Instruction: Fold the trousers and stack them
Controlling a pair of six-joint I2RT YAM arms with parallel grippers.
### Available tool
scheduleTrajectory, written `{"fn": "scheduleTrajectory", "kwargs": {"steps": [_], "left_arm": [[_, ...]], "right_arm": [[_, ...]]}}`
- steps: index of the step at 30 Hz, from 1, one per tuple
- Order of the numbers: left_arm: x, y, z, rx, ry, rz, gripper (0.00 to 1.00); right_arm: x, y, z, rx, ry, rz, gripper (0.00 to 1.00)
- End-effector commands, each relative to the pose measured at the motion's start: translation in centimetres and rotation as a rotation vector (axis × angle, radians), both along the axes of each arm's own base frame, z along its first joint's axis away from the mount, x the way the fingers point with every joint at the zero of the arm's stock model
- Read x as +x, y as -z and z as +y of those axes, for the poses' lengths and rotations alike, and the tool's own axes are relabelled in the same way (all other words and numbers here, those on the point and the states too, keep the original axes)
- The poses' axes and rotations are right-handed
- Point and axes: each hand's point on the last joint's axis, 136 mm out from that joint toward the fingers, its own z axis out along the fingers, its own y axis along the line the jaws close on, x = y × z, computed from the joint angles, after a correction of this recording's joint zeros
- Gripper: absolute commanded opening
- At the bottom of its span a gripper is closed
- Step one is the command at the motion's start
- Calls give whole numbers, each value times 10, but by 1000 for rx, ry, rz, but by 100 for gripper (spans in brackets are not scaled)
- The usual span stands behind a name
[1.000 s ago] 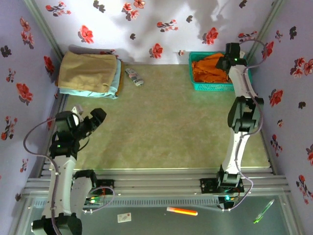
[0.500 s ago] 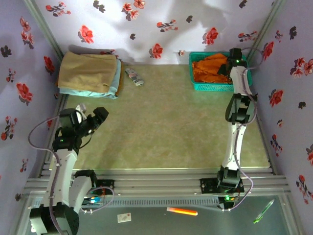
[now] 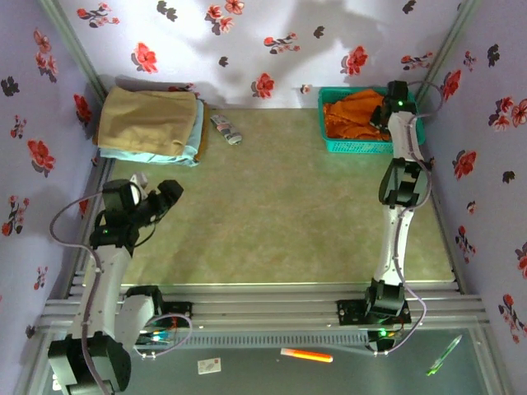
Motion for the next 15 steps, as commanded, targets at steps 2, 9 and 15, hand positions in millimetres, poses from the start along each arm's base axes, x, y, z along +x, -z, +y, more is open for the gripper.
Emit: {"fn": "scheduleTrajectory", "kwargs": {"steps": [2, 9, 15], "left_arm": [[3, -27, -12, 10, 63, -93, 79], [-6, -47, -27, 14, 120, -199, 82], [-22, -66, -28, 12, 97, -254, 75]], "right_arm": [[8, -167, 44, -68, -17, -352, 0], [-32, -312, 89, -237, -20, -629, 0], [-116, -443, 152, -269, -117, -946, 0]]}}
